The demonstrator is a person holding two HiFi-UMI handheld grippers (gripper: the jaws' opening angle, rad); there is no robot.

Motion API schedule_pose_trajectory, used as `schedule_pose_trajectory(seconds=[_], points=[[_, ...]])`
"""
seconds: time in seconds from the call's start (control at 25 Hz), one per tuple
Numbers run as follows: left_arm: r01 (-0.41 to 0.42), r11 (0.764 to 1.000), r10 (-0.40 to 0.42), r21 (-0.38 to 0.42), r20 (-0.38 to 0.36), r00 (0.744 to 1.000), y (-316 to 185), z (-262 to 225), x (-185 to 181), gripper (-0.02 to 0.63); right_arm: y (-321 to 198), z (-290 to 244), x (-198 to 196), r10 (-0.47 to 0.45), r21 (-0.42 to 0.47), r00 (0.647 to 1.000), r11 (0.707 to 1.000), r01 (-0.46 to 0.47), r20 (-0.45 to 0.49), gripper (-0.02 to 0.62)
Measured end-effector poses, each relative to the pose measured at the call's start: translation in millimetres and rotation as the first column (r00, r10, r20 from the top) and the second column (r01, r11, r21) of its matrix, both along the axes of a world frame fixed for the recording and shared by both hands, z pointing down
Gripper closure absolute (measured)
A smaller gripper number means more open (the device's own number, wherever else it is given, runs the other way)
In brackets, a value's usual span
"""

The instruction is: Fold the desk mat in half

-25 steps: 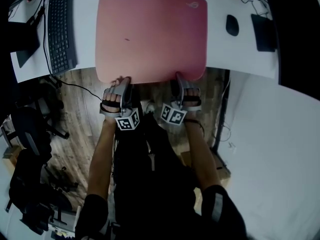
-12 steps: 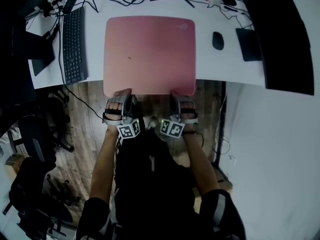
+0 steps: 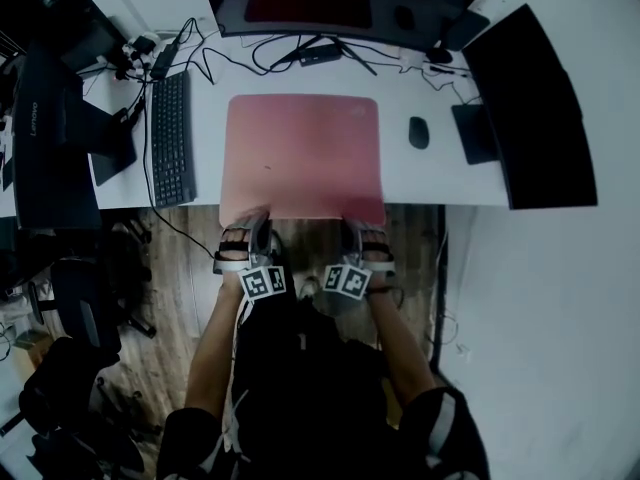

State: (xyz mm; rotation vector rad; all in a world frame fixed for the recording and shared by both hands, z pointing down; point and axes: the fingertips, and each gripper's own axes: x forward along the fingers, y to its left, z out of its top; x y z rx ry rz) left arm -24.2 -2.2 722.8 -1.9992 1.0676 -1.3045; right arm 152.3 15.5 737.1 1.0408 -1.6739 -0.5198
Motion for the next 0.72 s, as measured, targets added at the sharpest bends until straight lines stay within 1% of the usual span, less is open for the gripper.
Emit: schedule_pose_trajectory(seconds=[0.2,0.36,0.56,0.72], points=[[-0.011,0.997,0.007,-0.077,-0.048,0.999,-15.2,-23.2,0.8,0.586,-21.5,-29.2,1.4,0.033,-0.025,0.999,0.999,-0.033,0.015,0.575],[-0.044,0.989,0.029,-0.144,-0.101,0.994,-29.5,-42.6,2.3,0.586,-39.6,-45.5,2.5,0.048,-0.032,0.999,0.998,-0.048,0.022,0.575],[-0.092,0.981,0.075,-0.168,-0.106,0.992,-43.1,-65.0,-3.0,0.586,-57.3,-75.3,-2.4,0.074,-0.04,0.997,0.996,-0.074,0.011,0.575],[-0.092,0.975,0.066,-0.202,-0.129,0.989,-57.4,-79.2,-8.6,0.586,-71.0,-87.4,-5.4,0.098,-0.043,0.995,0.994,-0.097,0.022,0.575]])
